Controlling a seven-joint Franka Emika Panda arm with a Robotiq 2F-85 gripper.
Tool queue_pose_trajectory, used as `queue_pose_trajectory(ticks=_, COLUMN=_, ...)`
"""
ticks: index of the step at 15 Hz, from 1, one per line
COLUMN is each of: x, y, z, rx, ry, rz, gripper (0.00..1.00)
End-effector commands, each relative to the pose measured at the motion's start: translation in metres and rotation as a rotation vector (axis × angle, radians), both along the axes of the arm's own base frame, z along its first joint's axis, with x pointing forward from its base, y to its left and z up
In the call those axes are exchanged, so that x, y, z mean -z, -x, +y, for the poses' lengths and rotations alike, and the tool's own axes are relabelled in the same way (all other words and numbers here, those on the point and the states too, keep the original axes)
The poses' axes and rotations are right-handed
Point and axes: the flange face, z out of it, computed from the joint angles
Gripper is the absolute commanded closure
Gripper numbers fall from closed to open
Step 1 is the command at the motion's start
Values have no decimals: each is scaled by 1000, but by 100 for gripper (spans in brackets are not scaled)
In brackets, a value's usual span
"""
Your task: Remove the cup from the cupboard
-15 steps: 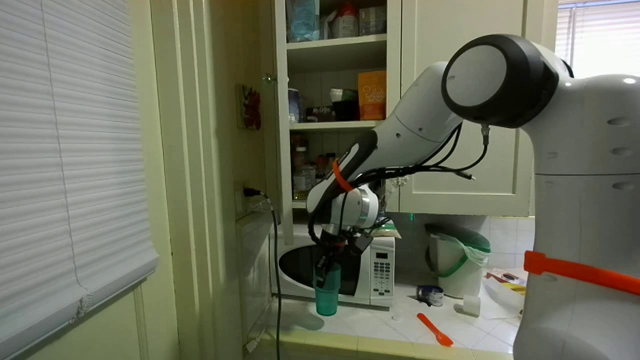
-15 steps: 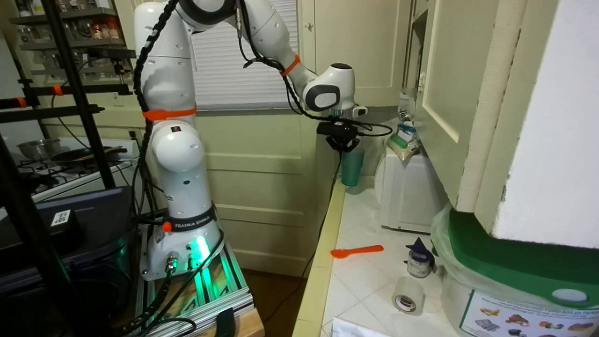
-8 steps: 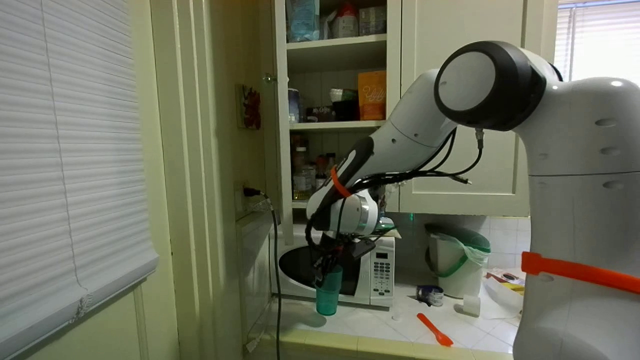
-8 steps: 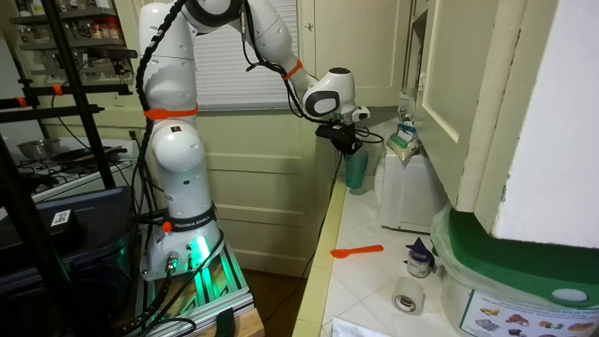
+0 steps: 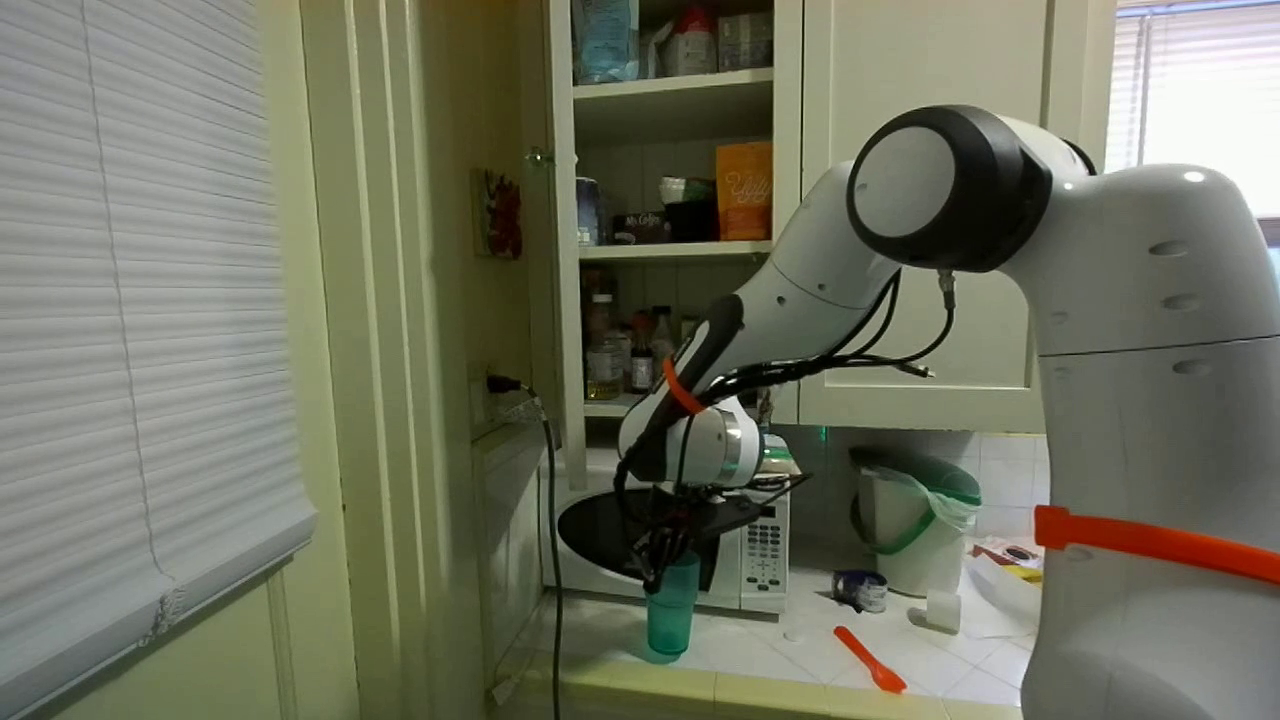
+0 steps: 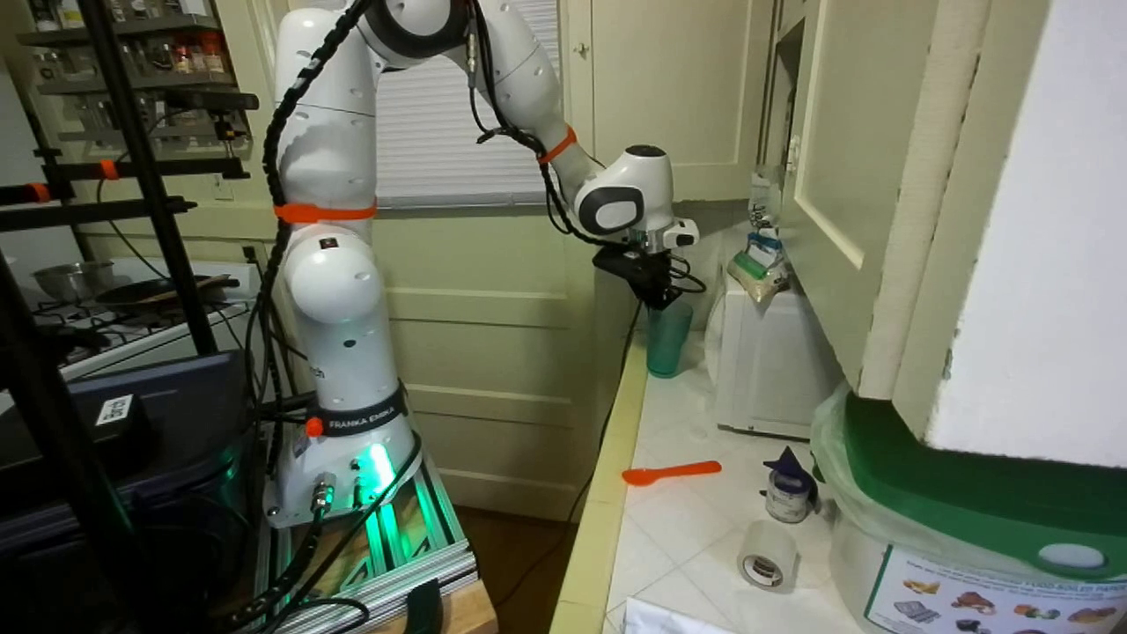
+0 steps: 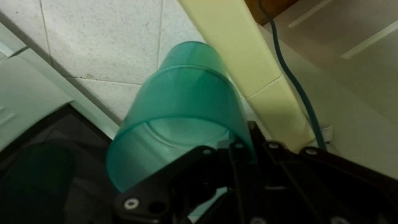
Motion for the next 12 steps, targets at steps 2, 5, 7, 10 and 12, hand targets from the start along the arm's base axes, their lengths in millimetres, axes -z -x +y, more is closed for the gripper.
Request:
queue_pose_trajectory(ticks=2, x=10, y=-2, z=-3, rx=71, ry=49, rz=5, gripper=98)
queue_pose_trajectory(ticks=5, x=12, y=-4, z=-2, rx=109, ry=77, rz=-1, gripper=98)
queue_pose_trajectory(ticks=7, x=15, y=-6, z=-1, rx=120, ry=93, rz=-8, gripper=98)
queue_pose_trajectory(ticks=10, x=15, y=-7, z=3, rx=130, ry=94, rz=-30, gripper=69)
queue_pose_trajectory(ticks=12, x=15, y=-8, z=4, rx=134, ry=94, rz=-47, gripper=61)
